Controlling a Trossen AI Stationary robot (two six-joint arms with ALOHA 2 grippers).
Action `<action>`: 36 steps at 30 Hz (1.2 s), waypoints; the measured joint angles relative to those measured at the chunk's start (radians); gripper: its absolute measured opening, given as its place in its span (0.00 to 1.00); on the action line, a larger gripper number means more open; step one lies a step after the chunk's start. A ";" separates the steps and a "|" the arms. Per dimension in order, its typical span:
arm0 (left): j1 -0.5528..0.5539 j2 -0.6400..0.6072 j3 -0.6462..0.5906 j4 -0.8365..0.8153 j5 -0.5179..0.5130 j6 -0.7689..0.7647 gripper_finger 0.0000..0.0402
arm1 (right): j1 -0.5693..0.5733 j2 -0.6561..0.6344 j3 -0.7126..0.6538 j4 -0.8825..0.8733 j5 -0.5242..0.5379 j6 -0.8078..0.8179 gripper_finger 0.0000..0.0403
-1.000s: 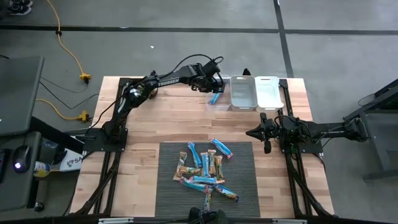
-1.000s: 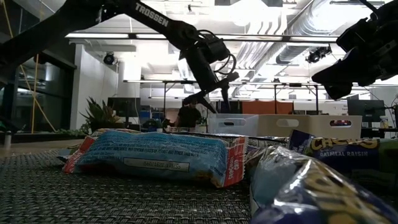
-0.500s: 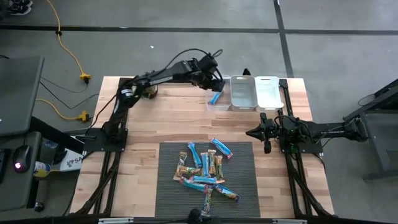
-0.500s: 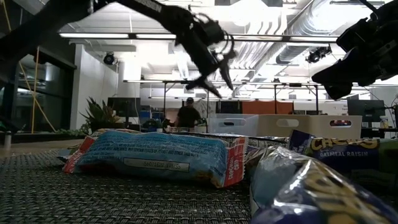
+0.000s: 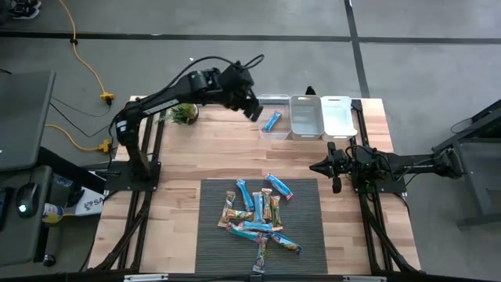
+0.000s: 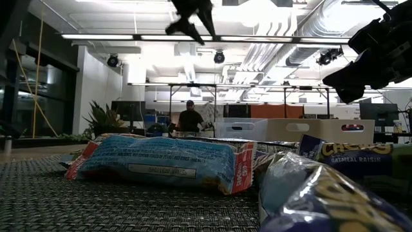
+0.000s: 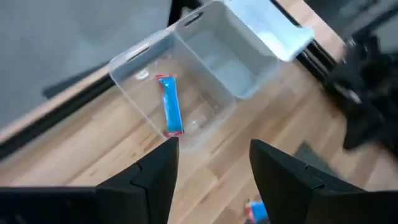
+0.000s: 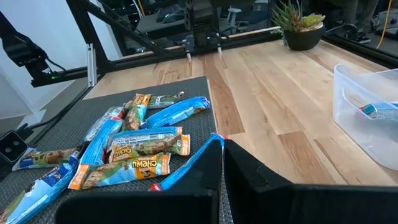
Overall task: Pick and place Granola Bars by type
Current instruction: Put the red granola bar into the transparent bin
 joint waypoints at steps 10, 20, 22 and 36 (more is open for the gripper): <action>-0.187 0.020 0.000 0.067 0.150 0.536 0.49 | 0.000 0.000 0.000 -0.001 0.000 0.000 0.00; -0.254 0.122 -0.001 0.158 0.266 0.768 0.49 | 0.000 0.000 0.000 -0.001 0.000 0.000 0.00; -0.256 0.146 -0.001 0.158 0.289 0.811 0.49 | 0.000 0.001 0.000 -0.001 0.000 0.000 0.00; -0.257 0.317 0.000 0.154 0.395 1.032 0.49 | 0.000 0.000 0.000 0.000 0.000 0.000 0.00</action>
